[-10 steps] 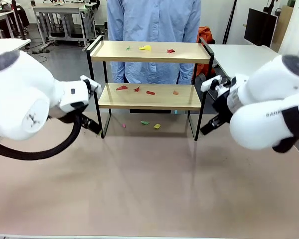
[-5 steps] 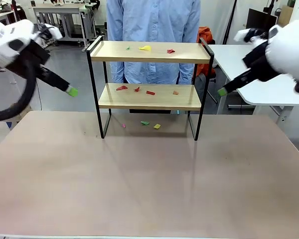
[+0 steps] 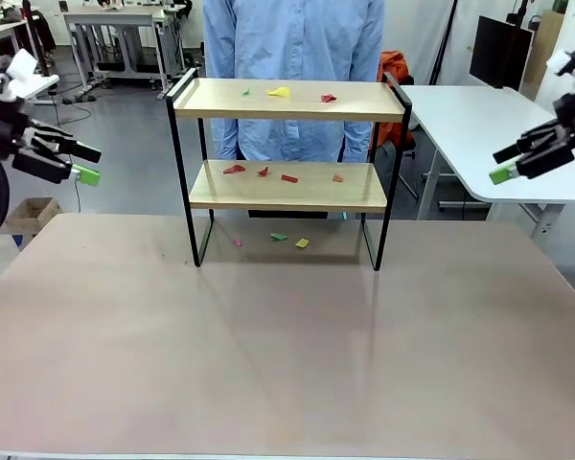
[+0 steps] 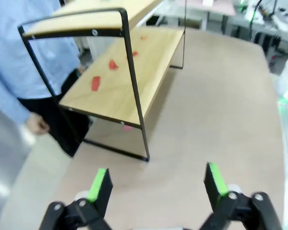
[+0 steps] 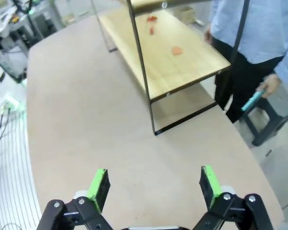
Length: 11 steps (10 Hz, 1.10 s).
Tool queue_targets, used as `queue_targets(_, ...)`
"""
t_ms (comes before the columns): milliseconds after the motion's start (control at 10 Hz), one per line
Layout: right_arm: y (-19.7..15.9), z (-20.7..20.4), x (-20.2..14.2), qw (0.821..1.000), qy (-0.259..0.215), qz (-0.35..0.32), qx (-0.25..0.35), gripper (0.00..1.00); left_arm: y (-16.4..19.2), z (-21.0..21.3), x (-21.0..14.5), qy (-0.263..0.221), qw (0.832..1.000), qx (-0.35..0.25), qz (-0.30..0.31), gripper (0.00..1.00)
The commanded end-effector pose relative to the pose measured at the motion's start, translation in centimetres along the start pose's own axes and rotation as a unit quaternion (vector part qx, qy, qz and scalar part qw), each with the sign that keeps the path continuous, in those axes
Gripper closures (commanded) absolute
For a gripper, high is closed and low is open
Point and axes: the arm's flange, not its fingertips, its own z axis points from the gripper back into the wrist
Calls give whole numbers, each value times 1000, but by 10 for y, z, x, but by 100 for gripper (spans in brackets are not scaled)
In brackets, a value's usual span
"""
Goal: Clean the shelf.
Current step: Pick up the Duster handed by the human.
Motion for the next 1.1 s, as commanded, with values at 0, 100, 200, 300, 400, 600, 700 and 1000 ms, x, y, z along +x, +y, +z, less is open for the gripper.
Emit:
queue_targets(0,-32,-10,-10,1000,-15,-8,26,0,27,-12,-18,-9,1000,-18,3,0)
queue_targets(100,-23,-17,-6,995,-27,-96,-18,0,0,0,0,0,1000,0,0,0)
queue_targets(200,-13,-4,-15,1000,-6,-4,18,0,0,0,0,0,1000,0,0,0)
queue_targets(300,-13,-4,-15,1000,-6,-4,18,0,0,0,0,0,1000,0,0,0)
queue_targets(400,-13,-4,-15,1000,-6,-4,18,0,0,0,0,0,1000,0,0,0)
queue_targets(600,-13,-4,-15,1000,-6,-4,18,0,0,0,0,0,1000,0,0,0)
queue_targets(700,-14,-7,-13,1000,-2,-22,15,0,3,-1,-1,12,1000,0,-7,0)
queue_targets(1000,-86,-13,-24,997,-60,-35,44,0,90,-7,-41,-71,996,-22,48,0)
